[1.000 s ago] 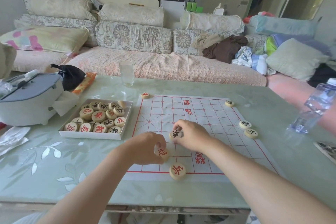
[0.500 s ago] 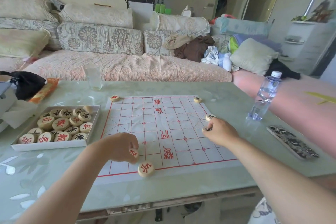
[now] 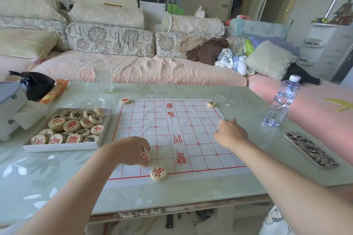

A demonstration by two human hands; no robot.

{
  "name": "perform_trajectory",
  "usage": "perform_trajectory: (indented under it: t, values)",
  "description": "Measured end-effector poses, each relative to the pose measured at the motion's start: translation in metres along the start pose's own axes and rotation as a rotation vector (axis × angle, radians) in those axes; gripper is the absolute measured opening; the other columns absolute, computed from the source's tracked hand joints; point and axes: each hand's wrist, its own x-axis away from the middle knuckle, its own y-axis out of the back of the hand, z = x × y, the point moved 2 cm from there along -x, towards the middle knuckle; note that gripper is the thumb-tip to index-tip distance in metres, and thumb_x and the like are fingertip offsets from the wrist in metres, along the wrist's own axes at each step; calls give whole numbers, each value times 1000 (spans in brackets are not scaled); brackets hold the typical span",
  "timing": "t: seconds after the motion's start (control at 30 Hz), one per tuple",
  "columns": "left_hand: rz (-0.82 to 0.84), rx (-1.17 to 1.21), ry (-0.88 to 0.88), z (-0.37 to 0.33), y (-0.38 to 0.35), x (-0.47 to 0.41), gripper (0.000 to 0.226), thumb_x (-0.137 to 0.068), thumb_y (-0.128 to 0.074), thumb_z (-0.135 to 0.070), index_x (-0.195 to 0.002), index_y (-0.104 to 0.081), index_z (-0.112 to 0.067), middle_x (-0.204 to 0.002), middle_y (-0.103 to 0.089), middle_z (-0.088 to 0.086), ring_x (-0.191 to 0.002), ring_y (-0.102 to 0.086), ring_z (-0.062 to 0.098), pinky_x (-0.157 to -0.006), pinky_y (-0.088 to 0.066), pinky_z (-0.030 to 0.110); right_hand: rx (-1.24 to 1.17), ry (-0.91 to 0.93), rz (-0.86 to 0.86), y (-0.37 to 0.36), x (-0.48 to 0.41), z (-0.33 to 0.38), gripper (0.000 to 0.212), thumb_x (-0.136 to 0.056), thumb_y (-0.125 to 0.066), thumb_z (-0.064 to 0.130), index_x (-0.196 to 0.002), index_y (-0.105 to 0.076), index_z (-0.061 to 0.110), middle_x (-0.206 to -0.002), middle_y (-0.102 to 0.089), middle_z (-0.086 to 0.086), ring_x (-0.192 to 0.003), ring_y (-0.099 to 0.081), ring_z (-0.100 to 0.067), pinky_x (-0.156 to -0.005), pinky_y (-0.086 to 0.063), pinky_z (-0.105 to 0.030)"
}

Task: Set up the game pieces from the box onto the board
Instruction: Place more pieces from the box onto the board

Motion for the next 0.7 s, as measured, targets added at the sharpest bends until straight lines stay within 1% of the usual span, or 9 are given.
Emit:
perform_trajectory:
  t: [0.07,0.13,0.2,0.33,0.4,0.47,0.53,0.6,0.7]
  values:
    - [-9,11,1,3,2,0,47,-82,-63,-49,-126,-52,-35,-118,-55,-14,-102,-54,12,-90,-45,28,-72,134,-4,3,8,32,24,-89,-50,27,-110,-60,21,-120,-52,-3,-104,-59,-28,-79,-46,-33]
    - [-39,25,-5,7,7,0,45,-83,-61,-49,-125,-54,-33,-115,-57,-14,-103,-55,11,-93,-46,30,-161,255,11,3,19,65,17,-90,-48,27,-102,-60,24,-112,-55,3,-98,-59,-22,-76,-44,-32]
    - [-95,66,-13,13,12,2,41,-84,-62,-47,-123,-57,-31,-110,-58,-13,-98,-57,10,-90,-48,30,-227,350,37,0,29,97,13,-90,-49,28,-99,-59,28,-107,-54,10,-95,-57,-16,-75,-43,-31]
    - [-244,150,18,34,27,11,33,-87,-61,-40,-118,-59,-29,-105,-61,-11,-93,-59,12,-82,-48,27,-300,506,130,-14,41,159,14,-90,-53,32,-102,-60,29,-105,-59,10,-97,-56,-14,-82,-47,-32]
    - [-317,179,60,52,34,17,30,-89,-60,-38,-117,-60,-27,-103,-62,-11,-88,-60,13,-77,-48,26,-318,574,189,-21,47,188,16,-90,-55,31,-105,-61,29,-105,-60,10,-97,-57,-14,-83,-48,-32]
    - [-388,194,114,73,41,23,27,-90,-58,-33,-116,-61,-24,-104,-62,-7,-87,-59,15,-76,-48,27,-307,642,227,-26,52,217,21,-91,-56,29,-110,-62,27,-106,-61,9,-98,-57,-14,-83,-48,-32]
    - [-470,210,158,97,46,29,25,-90,-58,-29,-114,-64,-22,-107,-64,-1,-90,-60,19,-78,-51,30,-292,700,239,-30,57,243,22,-92,-56,27,-113,-63,26,-108,-62,7,-100,-57,-15,-86,-48,-33]
    - [-567,175,204,123,50,36,25,-88,-58,-29,-111,-66,-24,-108,-65,2,-99,-59,23,-82,-49,33,-287,741,243,-33,60,268,23,-91,-54,25,-112,-63,26,-109,-63,6,-101,-57,-17,-88,-49,-34]
    - [-634,105,317,158,53,46,27,-88,-54,-28,-113,-63,-30,-120,-59,1,-116,-46,27,-94,-42,38,-271,783,239,-40,63,302,23,-89,-53,24,-109,-63,28,-109,-63,7,-104,-58,-16,-87,-49,-33]
